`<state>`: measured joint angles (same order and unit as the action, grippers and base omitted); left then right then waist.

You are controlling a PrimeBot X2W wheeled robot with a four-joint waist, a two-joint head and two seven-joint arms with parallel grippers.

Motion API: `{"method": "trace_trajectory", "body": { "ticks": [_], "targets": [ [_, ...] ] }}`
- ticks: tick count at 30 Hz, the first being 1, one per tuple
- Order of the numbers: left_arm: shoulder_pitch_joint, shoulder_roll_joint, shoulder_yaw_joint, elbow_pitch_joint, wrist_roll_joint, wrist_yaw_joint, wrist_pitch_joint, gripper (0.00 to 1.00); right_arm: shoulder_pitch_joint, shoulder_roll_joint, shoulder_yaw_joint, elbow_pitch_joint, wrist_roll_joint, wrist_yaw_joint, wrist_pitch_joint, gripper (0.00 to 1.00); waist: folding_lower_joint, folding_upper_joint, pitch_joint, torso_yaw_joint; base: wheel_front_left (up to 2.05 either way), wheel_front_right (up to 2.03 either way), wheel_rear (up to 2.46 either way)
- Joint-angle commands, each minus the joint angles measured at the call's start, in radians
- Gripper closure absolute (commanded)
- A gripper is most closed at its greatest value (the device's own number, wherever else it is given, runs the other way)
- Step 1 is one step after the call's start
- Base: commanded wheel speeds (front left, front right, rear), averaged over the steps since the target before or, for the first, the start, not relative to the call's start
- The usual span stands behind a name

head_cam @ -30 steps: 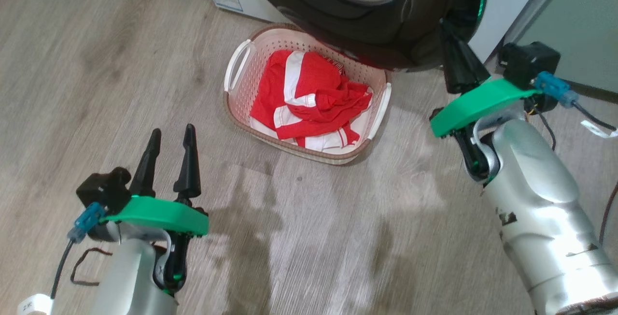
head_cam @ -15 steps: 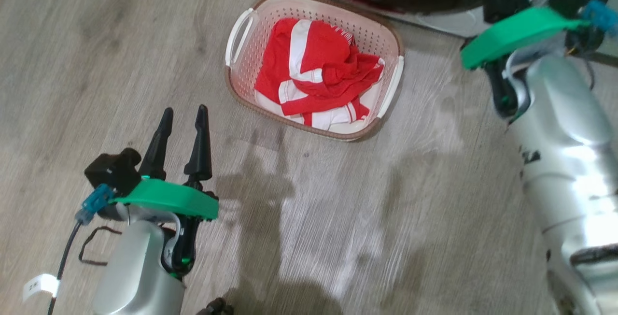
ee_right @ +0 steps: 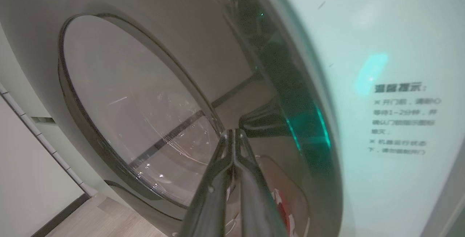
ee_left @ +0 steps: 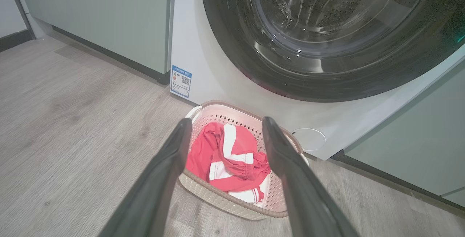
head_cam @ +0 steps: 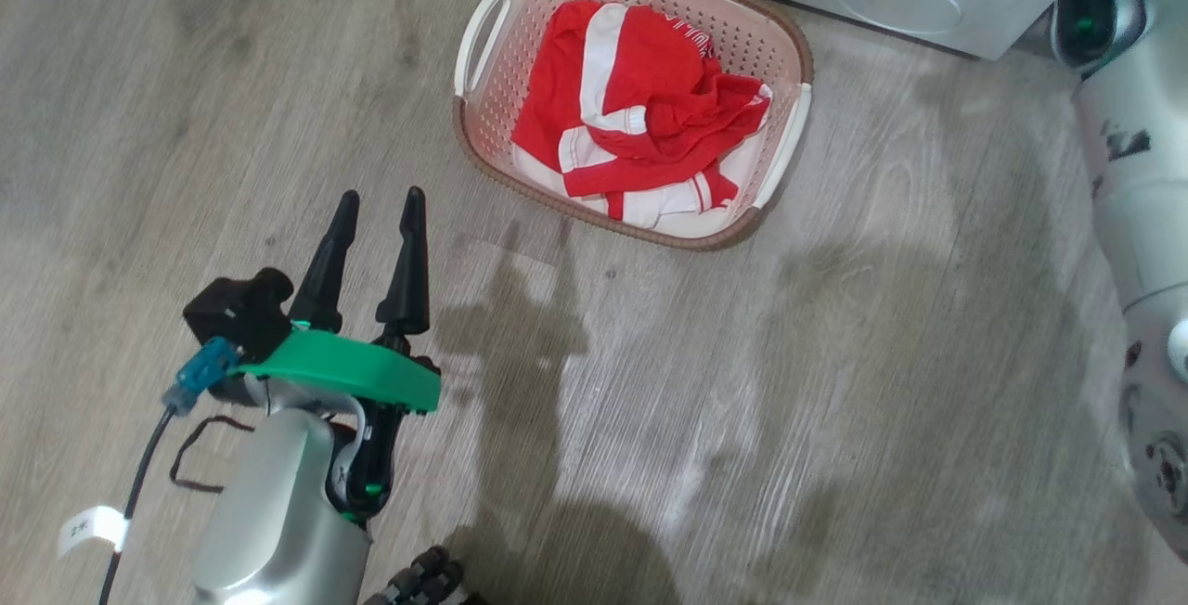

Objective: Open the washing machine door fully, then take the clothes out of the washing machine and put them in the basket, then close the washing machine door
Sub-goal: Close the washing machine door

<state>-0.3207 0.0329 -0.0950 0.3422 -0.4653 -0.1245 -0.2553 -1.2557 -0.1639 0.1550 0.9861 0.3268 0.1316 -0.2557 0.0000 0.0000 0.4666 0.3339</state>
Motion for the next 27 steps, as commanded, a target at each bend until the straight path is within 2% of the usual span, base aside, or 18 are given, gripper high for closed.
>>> {"method": "trace_trajectory", "body": {
  "ticks": [1, 9, 15, 20, 27],
  "targets": [
    [-0.024, 0.017, 0.025, -0.027, -0.009, -0.006, -0.006, 0.00, -0.048, 0.006, -0.004, -0.014, 0.000, -0.001, -0.006, 1.00, 0.0000, 0.0000, 0.006, 0.006, 0.00, 0.00, 0.00],
    [-0.030, 0.017, 0.019, -0.024, -0.024, -0.006, -0.006, 0.00, -0.116, -0.013, -0.069, 0.038, 0.011, -0.001, -0.006, 1.00, 0.0000, 0.0000, 0.022, 0.019, 0.00, 0.00, 0.00],
    [-0.030, 0.017, 0.027, -0.021, -0.026, -0.006, -0.006, 0.00, -0.113, -0.011, -0.078, 0.038, 0.005, -0.001, -0.006, 1.00, 0.0000, 0.0000, 0.021, 0.017, 0.00, 0.00, 0.00],
    [-0.021, 0.017, 0.038, -0.011, -0.013, -0.006, -0.006, 0.00, -0.044, 0.017, -0.063, 0.024, 0.030, -0.001, -0.006, 1.00, 0.0000, 0.0000, -0.022, 0.008, 0.00, 0.00, 0.00],
    [-0.008, 0.017, 0.082, 0.008, 0.029, -0.006, -0.006, 0.00, 0.136, 0.053, -0.063, -0.035, 0.099, -0.001, -0.006, 1.00, 0.0000, 0.0000, -0.137, -0.020, 0.00, 0.00, 0.00]
  ]
}}
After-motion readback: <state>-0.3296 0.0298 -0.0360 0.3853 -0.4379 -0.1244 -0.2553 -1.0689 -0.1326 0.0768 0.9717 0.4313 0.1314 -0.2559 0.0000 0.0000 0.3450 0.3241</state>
